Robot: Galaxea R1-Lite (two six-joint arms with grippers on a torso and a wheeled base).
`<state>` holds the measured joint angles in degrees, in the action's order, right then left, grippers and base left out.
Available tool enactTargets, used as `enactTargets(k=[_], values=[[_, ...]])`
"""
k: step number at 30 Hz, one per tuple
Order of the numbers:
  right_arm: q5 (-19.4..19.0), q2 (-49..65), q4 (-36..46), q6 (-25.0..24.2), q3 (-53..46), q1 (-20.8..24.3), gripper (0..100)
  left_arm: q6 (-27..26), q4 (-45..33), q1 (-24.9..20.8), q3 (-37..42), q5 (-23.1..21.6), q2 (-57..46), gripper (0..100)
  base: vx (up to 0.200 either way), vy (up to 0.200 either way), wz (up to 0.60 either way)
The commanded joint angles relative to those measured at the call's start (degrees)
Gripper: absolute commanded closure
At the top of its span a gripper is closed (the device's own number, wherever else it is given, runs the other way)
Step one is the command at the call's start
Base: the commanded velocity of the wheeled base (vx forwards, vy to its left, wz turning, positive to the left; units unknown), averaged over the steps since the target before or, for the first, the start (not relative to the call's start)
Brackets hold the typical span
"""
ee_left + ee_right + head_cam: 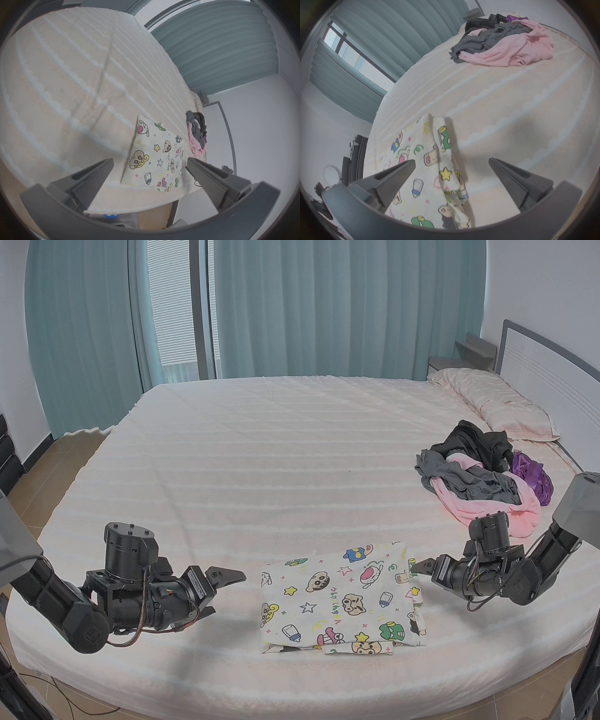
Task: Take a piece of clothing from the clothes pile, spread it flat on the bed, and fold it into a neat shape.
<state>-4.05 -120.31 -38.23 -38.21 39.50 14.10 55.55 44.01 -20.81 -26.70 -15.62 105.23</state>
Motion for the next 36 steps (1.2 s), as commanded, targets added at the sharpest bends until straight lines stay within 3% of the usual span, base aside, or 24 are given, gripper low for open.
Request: enactTargets(k=[1,6,11,19,28,36], values=[[-0.1,2.4,-0.1,-0.1,-3.6,1.3,0,0.2,0.0,0.0,0.3,-0.2,1.1,0,0.200,0.000,0.00],[-0.2,2.1,-2.8,-0.1,-6.3,1.6,0,0.1,0.0,-0.4,0.4,-0.1,1.6,0,0.200,0.000,0.00],[-0.3,1.8,-5.8,0.5,-9.5,1.8,0,-0.4,0.1,-1.9,0.4,0.1,3.0,0,0.000,0.000,0.00],[-5.1,-0.3,-6.6,1.1,-13.0,3.4,0,-4.6,0.3,-8.3,-0.5,2.7,10.5,0,0.000,0.000,0.00],[-6.0,-4.2,-8.7,1.1,-11.5,6.4,0,-6.8,9.1,-9.2,-2.4,5.7,19.0,0,0.000,0.000,0.00],[-8.9,-6.7,-14.8,0.9,-11.5,6.9,0,-6.9,9.5,-11.2,-6.1,5.8,21.2,0,0.000,0.000,0.00]])
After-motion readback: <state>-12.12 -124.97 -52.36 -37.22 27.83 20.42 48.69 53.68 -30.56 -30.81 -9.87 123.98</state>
